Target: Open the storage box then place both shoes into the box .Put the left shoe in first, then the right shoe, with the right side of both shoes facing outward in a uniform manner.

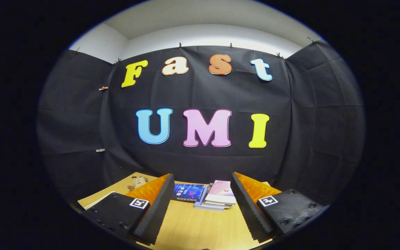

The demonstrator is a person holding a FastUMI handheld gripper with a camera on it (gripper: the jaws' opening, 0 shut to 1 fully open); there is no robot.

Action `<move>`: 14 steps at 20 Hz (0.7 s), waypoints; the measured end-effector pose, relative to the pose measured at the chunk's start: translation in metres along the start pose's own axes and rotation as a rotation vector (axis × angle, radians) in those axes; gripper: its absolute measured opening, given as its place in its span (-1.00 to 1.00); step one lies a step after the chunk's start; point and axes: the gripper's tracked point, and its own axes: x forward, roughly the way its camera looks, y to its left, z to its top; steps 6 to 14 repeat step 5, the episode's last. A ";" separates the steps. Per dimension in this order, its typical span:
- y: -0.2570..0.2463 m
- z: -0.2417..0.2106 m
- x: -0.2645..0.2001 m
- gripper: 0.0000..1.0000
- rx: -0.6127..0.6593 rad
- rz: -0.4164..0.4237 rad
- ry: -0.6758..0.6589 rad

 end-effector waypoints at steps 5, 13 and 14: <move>0.013 0.003 0.006 0.96 0.030 -0.026 -0.046; 0.013 0.003 0.006 0.96 0.030 -0.026 -0.046; 0.013 0.003 0.006 0.96 0.030 -0.026 -0.046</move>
